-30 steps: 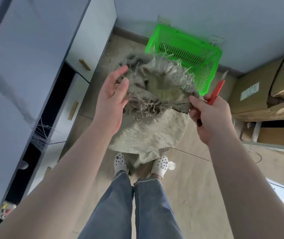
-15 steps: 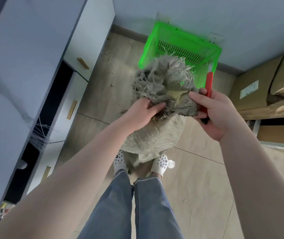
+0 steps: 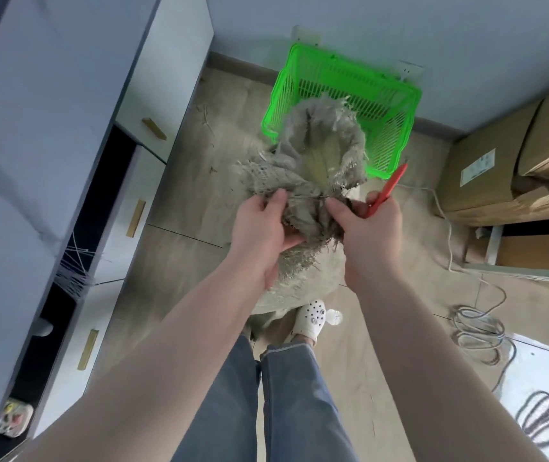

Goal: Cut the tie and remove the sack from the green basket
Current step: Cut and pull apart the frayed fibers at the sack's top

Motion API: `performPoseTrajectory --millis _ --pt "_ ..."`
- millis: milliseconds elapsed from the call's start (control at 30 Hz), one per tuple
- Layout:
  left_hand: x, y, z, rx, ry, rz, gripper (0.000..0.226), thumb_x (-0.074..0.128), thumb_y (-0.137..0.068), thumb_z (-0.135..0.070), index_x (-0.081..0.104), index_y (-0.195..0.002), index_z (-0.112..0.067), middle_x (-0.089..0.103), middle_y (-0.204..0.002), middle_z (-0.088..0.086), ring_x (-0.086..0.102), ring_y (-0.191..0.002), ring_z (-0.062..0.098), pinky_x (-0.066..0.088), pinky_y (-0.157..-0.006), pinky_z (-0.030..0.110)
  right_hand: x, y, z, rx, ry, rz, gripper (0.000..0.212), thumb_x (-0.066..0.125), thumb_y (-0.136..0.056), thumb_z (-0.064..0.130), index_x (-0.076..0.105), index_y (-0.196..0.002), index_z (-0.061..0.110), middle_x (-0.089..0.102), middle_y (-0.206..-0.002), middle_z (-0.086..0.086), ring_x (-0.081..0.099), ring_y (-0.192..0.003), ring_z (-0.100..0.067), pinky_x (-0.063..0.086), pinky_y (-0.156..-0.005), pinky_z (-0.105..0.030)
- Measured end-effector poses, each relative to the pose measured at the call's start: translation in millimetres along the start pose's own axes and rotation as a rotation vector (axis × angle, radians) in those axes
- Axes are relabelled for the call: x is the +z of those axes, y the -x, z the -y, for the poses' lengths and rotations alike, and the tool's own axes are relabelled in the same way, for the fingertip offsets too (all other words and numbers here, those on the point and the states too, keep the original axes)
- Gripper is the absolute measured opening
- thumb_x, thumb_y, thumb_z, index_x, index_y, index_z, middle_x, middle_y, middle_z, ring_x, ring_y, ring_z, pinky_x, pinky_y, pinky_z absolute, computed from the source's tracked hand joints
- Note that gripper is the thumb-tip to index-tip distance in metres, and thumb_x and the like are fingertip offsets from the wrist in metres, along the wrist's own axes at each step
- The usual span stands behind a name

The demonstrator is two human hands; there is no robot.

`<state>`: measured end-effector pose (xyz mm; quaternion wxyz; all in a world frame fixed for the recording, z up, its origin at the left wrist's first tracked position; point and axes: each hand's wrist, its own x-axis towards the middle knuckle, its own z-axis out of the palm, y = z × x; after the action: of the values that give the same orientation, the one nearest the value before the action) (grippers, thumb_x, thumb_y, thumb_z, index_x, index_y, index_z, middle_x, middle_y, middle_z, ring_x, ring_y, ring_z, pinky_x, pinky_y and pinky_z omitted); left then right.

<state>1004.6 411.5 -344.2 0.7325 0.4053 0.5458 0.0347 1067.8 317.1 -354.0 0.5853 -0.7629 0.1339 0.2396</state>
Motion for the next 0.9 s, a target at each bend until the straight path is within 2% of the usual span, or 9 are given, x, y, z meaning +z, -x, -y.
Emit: performPoseTrajectory --millis 100,200,267,367,467,567,700,800,900 --pt "-10 -3 -8 0.006 -0.055 -0.032 0.029 0.051 -0.097 -0.038 0.059 -0.109 -0.013 0.073 -0.105 0.006 0.073 -0.090 0.022 0.061 -0.074 0.037 -7 -4 0 -0.041 -0.034 0.074 0.039 0.076 -0.074 0.015 0.038 -0.081 0.025 0.044 -0.082 -0.004 0.048 -0.080 -0.023 0.049 -0.082 -0.053" --pt "-13 1 -17 0.066 -0.375 0.140 0.079 0.063 -0.067 -0.072 0.055 -0.126 -0.021 0.068 -0.119 -0.005 0.065 -0.108 0.014 0.046 -0.102 0.042 -10 -5 2 -0.035 -0.093 0.167 0.037 0.074 -0.070 0.023 0.040 -0.084 0.025 0.043 -0.085 -0.012 0.047 -0.081 -0.027 0.047 -0.079 -0.052" --pt "-12 2 -17 0.120 -0.559 0.247 0.071 0.074 -0.067 -0.062 0.060 -0.124 -0.023 0.069 -0.113 -0.012 0.065 -0.099 0.003 0.047 -0.096 0.031 -9 -4 1 -0.017 -0.119 0.222 0.033 0.072 -0.072 0.022 0.041 -0.085 0.025 0.042 -0.083 -0.012 0.044 -0.079 -0.027 0.044 -0.074 -0.048" --pt "-13 -1 -20 0.258 -0.709 0.310 0.023 0.076 -0.078 -0.039 0.067 -0.095 -0.026 0.071 -0.088 -0.014 0.064 -0.072 -0.012 0.052 -0.071 0.013 -12 -6 8 -0.037 -0.147 0.238 0.032 0.070 -0.073 0.020 0.042 -0.086 0.023 0.041 -0.074 -0.005 0.042 -0.067 -0.024 0.042 -0.063 -0.040" --pt "-17 9 -37 0.432 -0.723 0.316 0.010 0.069 -0.085 -0.035 0.059 -0.085 -0.033 0.065 -0.079 -0.023 0.059 -0.066 -0.019 0.042 -0.059 0.000 -23 -8 34 -0.179 -0.121 0.242 0.035 0.074 -0.072 0.014 0.042 -0.086 0.020 0.047 -0.074 -0.001 0.054 -0.077 -0.023 0.054 -0.084 -0.047" --pt "-15 25 -50 0.602 -0.656 0.293 0.009 0.063 -0.090 -0.031 0.055 -0.085 -0.032 0.063 -0.066 -0.028 0.058 -0.064 -0.017 0.040 -0.058 0.000 -29 -12 60 -0.345 -0.119 0.316 0.038 0.077 -0.073 0.010 0.043 -0.087 0.020 0.046 -0.074 -0.001 0.060 -0.078 -0.015 0.055 -0.087 -0.037" --pt "-7 15 -44 0.612 -0.474 0.138 0.024 0.063 -0.091 -0.030 0.049 -0.106 -0.020 0.066 -0.085 -0.012 0.063 -0.073 -0.001 0.048 -0.066 0.014 -19 -22 58 -0.340 -0.054 0.248 0.040 0.078 -0.076 0.008 0.042 -0.085 0.021 0.047 -0.071 0.004 0.056 -0.071 -0.009 0.055 -0.083 -0.030" --pt "-8 5 -31 0.662 -0.526 0.153 0.031 0.059 -0.095 -0.014 0.033 -0.111 -0.020 0.064 -0.092 -0.003 0.062 -0.072 -0.003 0.048 -0.066 0.015 -9 -24 42 -0.187 -0.047 0.187 0.043 0.080 -0.075 0.009 0.040 -0.084 0.019 0.044 -0.069 0.006 0.052 -0.069 -0.012 0.052 -0.084 -0.039" --pt "-16 -1 -21 0.837 -0.696 0.211 0.032 0.051 -0.096 -0.005 0.046 -0.127 -0.011 0.056 -0.123 -0.006 0.052 -0.112 -0.005 0.038 -0.097 0.012 -5 -28 31 -0.033 -0.090 0.224 0.049 0.084 -0.062 0.028 0.041 -0.083 0.021 0.048 -0.077 -0.003 0.056 -0.078 -0.023 0.051 -0.088 -0.056"
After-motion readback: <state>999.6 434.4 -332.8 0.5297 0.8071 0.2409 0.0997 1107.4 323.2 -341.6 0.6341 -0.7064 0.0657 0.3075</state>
